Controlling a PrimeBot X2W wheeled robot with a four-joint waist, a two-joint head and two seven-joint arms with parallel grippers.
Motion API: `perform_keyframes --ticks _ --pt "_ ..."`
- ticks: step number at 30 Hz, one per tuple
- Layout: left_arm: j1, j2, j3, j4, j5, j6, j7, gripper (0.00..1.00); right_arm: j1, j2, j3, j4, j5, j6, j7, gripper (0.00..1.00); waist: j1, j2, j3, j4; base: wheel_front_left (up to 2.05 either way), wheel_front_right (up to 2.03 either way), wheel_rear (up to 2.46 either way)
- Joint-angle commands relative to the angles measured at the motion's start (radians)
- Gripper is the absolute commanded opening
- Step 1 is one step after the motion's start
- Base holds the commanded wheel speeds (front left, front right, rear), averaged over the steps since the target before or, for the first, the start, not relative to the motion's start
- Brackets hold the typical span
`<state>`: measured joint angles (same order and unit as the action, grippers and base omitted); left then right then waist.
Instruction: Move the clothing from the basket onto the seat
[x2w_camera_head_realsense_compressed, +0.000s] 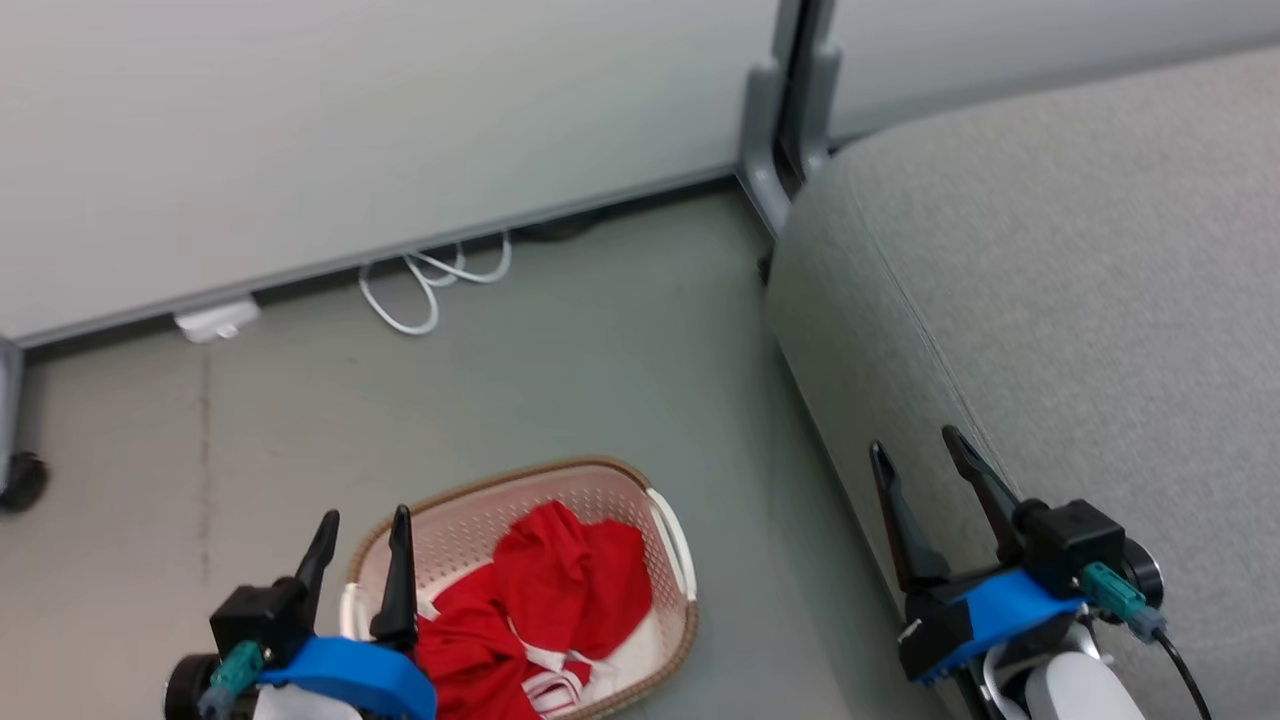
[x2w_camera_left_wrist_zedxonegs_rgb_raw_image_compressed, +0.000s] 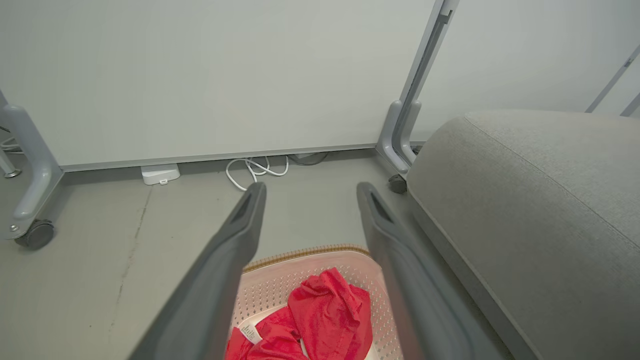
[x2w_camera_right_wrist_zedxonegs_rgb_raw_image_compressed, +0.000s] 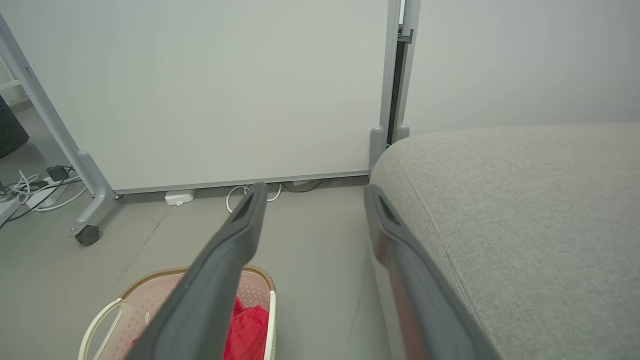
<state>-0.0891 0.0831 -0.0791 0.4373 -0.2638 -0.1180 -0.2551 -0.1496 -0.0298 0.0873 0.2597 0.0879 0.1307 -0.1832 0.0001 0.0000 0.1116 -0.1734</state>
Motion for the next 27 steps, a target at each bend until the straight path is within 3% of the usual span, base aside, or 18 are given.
perform_keyframes --ticks 1,8,16,27 --pt "-0.027 0.010 0.001 0.003 0.005 0.003 0.004 1.00 -0.024 -0.003 0.008 -0.003 0.006 0.000 -0.009 1.00 -0.0001 0.0000 0.096 -0.087 0.00 0.00 0.00" --pt "-0.151 0.072 -0.008 0.073 0.018 -0.001 0.062 1.00 -0.117 -0.003 0.083 0.010 0.073 0.000 -0.051 1.00 -0.0001 0.0000 0.291 -0.189 0.00 0.00 0.00" --pt "-0.297 0.130 -0.032 0.161 0.025 -0.005 0.157 1.00 -0.203 -0.002 0.160 0.041 0.168 0.000 -0.080 1.00 -0.0001 0.0000 0.475 -0.257 0.00 0.00 0.00" --pt "-0.441 0.188 -0.021 0.235 0.011 0.017 0.281 1.00 -0.264 -0.002 0.260 -0.017 0.290 0.000 -0.084 1.00 -0.0001 0.0000 0.634 -0.336 0.00 0.00 0.00"
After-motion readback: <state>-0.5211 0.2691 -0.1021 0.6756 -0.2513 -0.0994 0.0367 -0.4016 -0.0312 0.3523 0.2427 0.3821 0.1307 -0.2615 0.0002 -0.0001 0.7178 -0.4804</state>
